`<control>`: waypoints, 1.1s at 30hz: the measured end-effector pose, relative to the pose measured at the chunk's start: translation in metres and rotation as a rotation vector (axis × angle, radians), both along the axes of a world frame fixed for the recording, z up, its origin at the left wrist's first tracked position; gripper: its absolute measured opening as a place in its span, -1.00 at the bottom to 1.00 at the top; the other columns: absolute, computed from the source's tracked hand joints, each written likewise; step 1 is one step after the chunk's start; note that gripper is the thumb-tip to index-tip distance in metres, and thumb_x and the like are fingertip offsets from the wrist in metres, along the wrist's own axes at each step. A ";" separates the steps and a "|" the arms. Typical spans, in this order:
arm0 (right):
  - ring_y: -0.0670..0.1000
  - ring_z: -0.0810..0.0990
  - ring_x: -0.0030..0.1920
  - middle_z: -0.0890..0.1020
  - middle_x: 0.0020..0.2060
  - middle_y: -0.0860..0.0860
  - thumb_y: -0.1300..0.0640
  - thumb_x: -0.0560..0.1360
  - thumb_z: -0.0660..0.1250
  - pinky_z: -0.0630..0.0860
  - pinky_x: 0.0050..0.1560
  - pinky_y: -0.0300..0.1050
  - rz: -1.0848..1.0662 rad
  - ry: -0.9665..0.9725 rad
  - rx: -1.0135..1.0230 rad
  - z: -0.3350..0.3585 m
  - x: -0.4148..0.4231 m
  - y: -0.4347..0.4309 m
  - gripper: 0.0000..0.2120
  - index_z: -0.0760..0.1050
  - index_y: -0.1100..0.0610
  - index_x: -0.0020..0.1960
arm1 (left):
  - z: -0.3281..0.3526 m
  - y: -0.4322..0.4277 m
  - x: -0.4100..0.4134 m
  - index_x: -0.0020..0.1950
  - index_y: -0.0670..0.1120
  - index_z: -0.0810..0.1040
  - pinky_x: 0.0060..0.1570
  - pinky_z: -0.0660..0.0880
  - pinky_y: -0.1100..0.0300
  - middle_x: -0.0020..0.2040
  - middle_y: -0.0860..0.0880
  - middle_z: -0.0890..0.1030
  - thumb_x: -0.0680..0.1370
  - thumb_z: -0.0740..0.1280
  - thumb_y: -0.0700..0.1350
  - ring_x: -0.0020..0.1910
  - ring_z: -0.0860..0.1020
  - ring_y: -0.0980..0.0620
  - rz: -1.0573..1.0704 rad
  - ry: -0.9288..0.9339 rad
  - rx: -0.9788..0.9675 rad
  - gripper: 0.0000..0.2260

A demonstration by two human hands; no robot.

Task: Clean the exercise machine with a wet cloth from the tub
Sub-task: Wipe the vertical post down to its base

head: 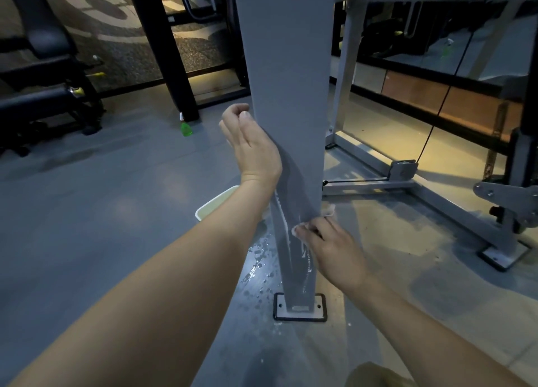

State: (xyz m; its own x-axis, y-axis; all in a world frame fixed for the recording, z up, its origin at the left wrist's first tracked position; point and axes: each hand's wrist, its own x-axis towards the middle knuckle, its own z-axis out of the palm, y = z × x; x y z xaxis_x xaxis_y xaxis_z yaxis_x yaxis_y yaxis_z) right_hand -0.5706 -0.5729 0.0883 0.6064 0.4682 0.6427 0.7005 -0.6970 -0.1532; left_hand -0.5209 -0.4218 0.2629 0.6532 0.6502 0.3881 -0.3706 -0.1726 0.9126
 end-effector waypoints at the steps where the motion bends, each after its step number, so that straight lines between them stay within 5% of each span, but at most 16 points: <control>1: 0.12 0.54 -0.07 0.54 -0.03 0.04 0.28 0.48 0.50 0.46 -0.32 -0.09 0.000 -0.025 0.059 0.007 0.001 0.002 -0.69 0.61 0.14 0.21 | -0.001 -0.001 0.000 0.12 -0.06 0.38 0.34 0.35 -0.14 0.16 -0.02 0.41 0.58 -0.01 0.01 0.23 0.40 -0.08 0.005 -0.007 0.012 -0.73; 5: 0.09 0.55 -0.07 0.55 -0.02 0.02 0.21 0.61 0.26 0.54 -0.25 -0.02 -0.071 -0.009 0.119 -0.001 0.002 0.009 -0.80 0.60 0.12 0.17 | -0.003 0.002 0.003 0.09 -0.02 0.40 0.34 0.33 -0.12 0.14 -0.01 0.44 0.59 -0.02 0.00 0.23 0.41 -0.09 0.030 -0.024 0.035 -0.75; 9: 0.07 0.58 -0.09 0.55 -0.08 0.00 0.23 0.38 0.58 0.49 -0.34 -0.09 -0.077 0.030 -0.077 -0.010 -0.008 0.011 -0.61 0.62 0.05 0.17 | 0.003 0.002 -0.008 0.23 -0.07 0.43 0.31 0.27 -0.02 0.23 -0.04 0.43 0.68 -0.04 0.00 0.20 0.33 0.00 0.014 0.106 0.083 -0.69; 14: 0.09 0.47 -0.12 0.52 -0.10 0.04 0.27 0.53 0.44 0.45 -0.24 -0.03 -0.096 -0.119 0.128 0.030 -0.001 0.012 -0.84 0.60 0.14 0.10 | -0.007 0.024 -0.032 0.27 -0.02 0.35 0.28 0.20 0.09 0.28 0.00 0.37 0.72 0.04 0.06 0.29 0.28 -0.01 -0.110 0.267 0.192 -0.77; 19: 0.09 0.48 -0.15 0.50 -0.11 0.05 0.28 0.48 0.51 0.31 -0.26 -0.13 -0.051 -0.093 -0.022 0.012 -0.010 0.006 -0.77 0.59 0.18 0.11 | -0.069 0.040 -0.077 0.21 -0.01 0.34 0.31 0.32 0.03 0.25 -0.01 0.44 0.66 0.18 -0.05 0.30 0.36 -0.07 -0.164 0.446 0.185 -0.86; 23: 0.13 0.48 -0.12 0.54 -0.10 0.09 0.22 0.59 0.28 0.44 -0.30 -0.08 -0.073 -0.130 0.061 0.041 -0.003 0.008 -0.84 0.60 0.21 0.10 | -0.091 0.044 -0.093 0.14 0.00 0.37 -0.08 0.43 0.11 0.05 0.01 0.52 0.58 0.18 -0.11 0.00 0.49 -0.02 -0.204 0.563 0.141 -0.86; 26: 0.14 0.48 -0.11 0.55 -0.05 0.11 0.33 0.51 0.39 0.48 -0.29 -0.03 -0.127 -0.165 0.023 0.034 -0.002 0.007 -0.81 0.61 0.24 0.11 | -0.096 0.039 -0.101 0.03 0.02 0.42 -0.33 0.35 0.25 -0.08 0.08 0.53 0.63 0.19 -0.17 -0.25 0.44 0.11 -0.225 0.594 0.117 -0.91; 30: 0.15 0.54 -0.06 0.52 -0.04 0.04 0.25 0.50 0.47 0.53 -0.29 0.01 -0.148 0.114 -0.058 0.000 -0.014 0.009 -0.75 0.60 0.12 0.17 | -0.110 0.039 -0.114 -0.05 0.04 0.46 -0.31 0.36 0.23 -0.15 0.08 0.52 0.62 0.23 -0.19 -0.29 0.42 0.07 -0.311 0.619 0.112 -0.87; 33: -0.04 0.53 -0.10 0.49 -0.08 -0.06 0.21 0.58 0.40 0.47 -0.15 -0.20 -0.124 0.329 0.171 0.001 -0.023 0.011 -0.82 0.66 0.09 0.16 | -0.125 0.042 -0.129 -0.03 0.06 0.47 -0.29 0.38 0.23 -0.12 0.07 0.53 0.60 0.26 -0.19 -0.30 0.43 0.08 -0.394 0.685 0.134 -0.86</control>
